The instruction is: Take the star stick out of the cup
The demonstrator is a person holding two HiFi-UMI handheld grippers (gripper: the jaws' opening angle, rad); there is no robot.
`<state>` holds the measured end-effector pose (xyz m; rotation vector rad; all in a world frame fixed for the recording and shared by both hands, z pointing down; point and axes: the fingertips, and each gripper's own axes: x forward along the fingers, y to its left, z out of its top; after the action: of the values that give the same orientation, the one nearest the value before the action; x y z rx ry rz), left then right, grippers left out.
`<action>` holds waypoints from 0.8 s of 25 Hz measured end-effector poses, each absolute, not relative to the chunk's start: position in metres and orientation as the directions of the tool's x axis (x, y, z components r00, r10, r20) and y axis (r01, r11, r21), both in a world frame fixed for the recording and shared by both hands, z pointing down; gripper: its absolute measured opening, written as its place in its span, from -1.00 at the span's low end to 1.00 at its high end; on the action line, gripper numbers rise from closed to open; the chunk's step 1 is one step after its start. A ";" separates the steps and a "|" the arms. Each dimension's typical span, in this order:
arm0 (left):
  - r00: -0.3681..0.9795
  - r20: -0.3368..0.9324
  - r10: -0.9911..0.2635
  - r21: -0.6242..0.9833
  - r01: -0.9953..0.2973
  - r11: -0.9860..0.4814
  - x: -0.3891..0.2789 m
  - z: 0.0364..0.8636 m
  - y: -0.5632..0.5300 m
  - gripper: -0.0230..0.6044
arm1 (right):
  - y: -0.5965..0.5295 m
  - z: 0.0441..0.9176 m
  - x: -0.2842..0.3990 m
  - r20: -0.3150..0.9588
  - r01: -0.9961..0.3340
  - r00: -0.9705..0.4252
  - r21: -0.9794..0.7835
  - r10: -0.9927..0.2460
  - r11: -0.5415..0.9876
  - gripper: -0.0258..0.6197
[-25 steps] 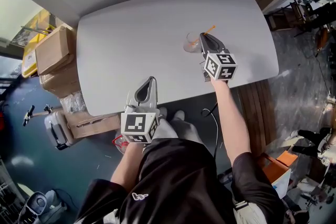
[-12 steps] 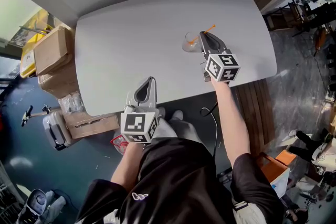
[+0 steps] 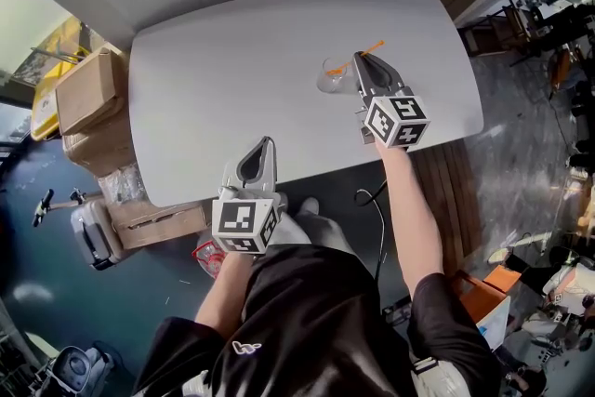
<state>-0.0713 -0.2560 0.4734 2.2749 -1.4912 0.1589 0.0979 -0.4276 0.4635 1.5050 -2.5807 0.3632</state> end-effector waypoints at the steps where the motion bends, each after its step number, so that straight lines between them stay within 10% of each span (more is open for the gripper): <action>1: 0.423 0.312 -0.851 0.276 -0.897 -0.345 -0.070 0.472 -0.256 -0.92 | -0.426 0.459 0.099 0.226 -0.871 -0.491 -0.137 -0.841 0.472 -0.87; 20: 0.495 0.241 -0.835 0.283 -0.858 -0.428 -0.042 0.454 -0.270 -0.92 | -0.383 0.368 0.104 0.079 -0.851 -0.524 -0.081 -0.848 0.518 -0.86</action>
<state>-0.0421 -0.2696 0.4545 2.3770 -1.4118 0.0894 0.1036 -0.3830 0.3683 1.5182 -2.7117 0.1695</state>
